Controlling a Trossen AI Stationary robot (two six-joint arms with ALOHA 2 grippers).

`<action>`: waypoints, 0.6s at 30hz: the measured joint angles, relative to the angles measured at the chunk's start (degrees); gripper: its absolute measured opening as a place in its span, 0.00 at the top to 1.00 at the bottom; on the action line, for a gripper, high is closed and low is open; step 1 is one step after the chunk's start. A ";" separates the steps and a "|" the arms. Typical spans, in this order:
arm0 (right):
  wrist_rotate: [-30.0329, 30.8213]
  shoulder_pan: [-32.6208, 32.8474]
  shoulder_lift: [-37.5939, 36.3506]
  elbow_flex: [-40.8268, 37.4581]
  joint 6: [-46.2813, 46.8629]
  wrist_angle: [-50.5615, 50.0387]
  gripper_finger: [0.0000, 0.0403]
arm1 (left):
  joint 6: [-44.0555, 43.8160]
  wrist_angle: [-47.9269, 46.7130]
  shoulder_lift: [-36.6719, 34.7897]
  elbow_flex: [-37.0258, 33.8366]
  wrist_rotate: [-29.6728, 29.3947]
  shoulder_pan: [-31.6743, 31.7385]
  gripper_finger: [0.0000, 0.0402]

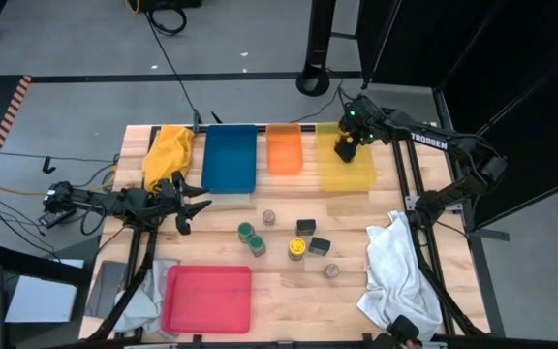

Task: Sort spices by type
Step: Put the yellow seasoning bottle into the yellow bin

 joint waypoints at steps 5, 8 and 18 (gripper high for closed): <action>4.89 2.44 0.00 0.00 -2.68 -1.03 0.23 | -0.01 0.02 0.00 0.00 0.00 0.00 0.54; 9.42 5.53 0.00 0.59 -4.01 -3.52 0.25 | 0.01 0.02 -0.01 0.00 0.00 0.00 0.54; 12.58 19.40 -0.02 10.42 -1.15 -12.92 0.30 | 0.01 0.11 -0.01 0.00 0.00 -0.02 0.54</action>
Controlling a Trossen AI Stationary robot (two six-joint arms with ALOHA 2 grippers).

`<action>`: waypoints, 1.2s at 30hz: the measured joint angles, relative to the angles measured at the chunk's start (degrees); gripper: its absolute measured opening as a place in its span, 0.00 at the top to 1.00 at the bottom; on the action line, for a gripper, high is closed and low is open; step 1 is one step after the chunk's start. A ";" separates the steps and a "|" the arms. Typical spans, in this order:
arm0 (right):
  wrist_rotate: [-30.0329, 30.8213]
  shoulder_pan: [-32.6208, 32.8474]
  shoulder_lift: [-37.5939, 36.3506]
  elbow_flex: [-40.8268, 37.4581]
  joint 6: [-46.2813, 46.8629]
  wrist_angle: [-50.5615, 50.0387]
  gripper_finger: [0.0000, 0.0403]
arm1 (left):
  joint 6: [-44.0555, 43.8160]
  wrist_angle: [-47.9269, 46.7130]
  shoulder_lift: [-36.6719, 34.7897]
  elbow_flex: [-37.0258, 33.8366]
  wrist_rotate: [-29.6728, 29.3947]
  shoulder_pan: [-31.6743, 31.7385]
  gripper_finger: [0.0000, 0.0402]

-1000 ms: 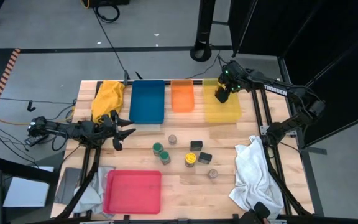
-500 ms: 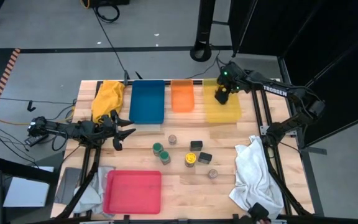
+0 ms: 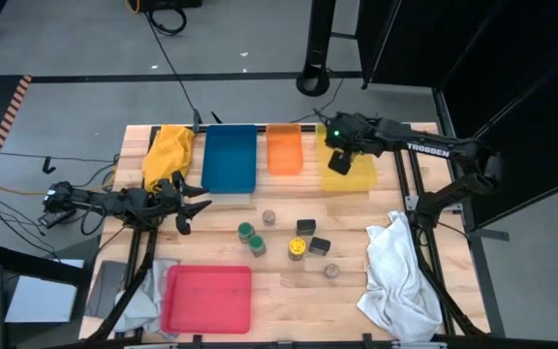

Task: Sort spices by type
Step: Put the yellow seasoning bottle into the yellow bin

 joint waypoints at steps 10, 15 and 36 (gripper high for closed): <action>-23.61 20.60 -0.04 2.34 4.14 9.07 0.30 | -0.20 0.04 0.00 0.00 0.00 0.00 0.54; -18.81 30.96 -0.04 2.34 4.68 14.59 0.30 | -0.20 0.04 0.02 -0.02 0.00 0.00 0.54; -9.81 42.35 16.41 2.39 6.20 27.68 0.23 | -1.35 0.07 1.18 -0.02 0.04 0.00 0.54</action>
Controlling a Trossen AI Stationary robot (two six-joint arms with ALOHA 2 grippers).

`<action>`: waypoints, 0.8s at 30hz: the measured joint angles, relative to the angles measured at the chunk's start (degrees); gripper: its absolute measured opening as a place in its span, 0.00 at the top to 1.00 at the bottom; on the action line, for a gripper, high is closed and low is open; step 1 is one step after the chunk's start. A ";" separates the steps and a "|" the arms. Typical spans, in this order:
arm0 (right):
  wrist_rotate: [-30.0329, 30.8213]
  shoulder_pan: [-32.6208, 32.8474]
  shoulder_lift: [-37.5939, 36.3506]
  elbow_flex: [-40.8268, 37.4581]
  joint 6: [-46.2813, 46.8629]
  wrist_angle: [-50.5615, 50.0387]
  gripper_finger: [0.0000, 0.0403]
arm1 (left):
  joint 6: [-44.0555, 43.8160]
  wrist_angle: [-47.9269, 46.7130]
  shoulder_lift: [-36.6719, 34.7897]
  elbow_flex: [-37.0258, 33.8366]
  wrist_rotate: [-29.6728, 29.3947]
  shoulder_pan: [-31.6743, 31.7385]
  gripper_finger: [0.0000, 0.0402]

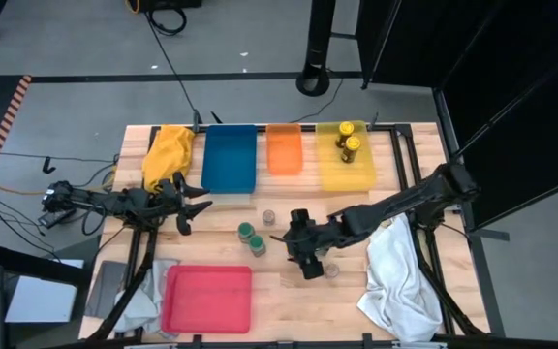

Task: Sort spices by type
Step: Put the yellow seasoning bottle into the yellow bin

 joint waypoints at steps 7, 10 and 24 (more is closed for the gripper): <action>-0.50 -1.87 3.08 -0.02 1.72 -1.60 0.23 | 0.04 -0.02 0.00 0.00 0.02 0.00 0.54; -0.72 -1.96 3.05 -0.04 3.03 -2.95 0.23 | 0.04 -0.02 0.00 0.00 0.00 0.00 0.54; -0.92 -1.99 2.71 -0.04 8.49 -8.36 0.26 | 0.06 -0.02 0.02 0.00 -0.01 0.00 0.54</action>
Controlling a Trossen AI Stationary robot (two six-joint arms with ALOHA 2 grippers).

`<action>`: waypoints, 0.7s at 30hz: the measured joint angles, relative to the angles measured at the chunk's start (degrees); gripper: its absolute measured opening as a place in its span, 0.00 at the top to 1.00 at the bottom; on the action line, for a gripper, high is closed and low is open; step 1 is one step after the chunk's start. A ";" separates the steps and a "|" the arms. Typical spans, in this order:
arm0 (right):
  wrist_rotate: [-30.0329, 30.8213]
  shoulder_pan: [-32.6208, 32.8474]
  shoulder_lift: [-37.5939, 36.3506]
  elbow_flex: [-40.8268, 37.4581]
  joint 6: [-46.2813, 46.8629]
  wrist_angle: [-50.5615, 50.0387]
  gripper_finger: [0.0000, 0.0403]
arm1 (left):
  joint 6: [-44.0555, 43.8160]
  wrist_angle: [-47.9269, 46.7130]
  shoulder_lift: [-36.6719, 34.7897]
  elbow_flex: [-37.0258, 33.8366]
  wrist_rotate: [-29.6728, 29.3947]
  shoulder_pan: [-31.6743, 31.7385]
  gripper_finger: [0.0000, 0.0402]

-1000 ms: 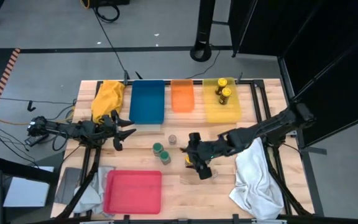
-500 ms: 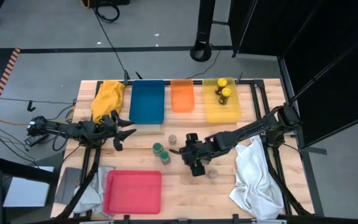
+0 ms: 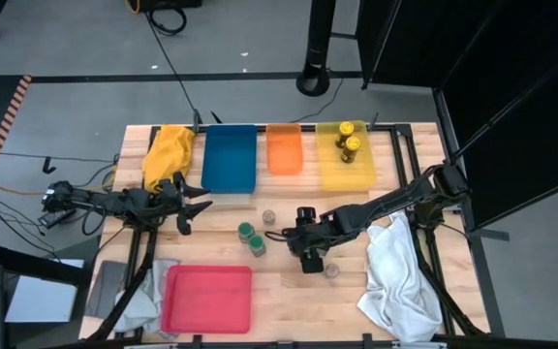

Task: Sort spices by type
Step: Put the yellow seasoning bottle into the yellow bin

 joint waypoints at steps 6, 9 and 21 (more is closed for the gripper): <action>0.27 0.00 0.00 0.00 0.25 -0.02 0.34 | 0.00 0.00 -0.02 0.00 -0.02 0.00 0.54; 0.24 0.00 -0.11 0.00 0.26 -0.17 0.41 | 0.00 0.00 -0.02 0.00 -0.02 0.00 0.54; 0.42 -0.49 -0.12 0.00 -0.10 1.68 0.41 | 0.00 0.00 0.00 0.00 -0.02 0.00 0.54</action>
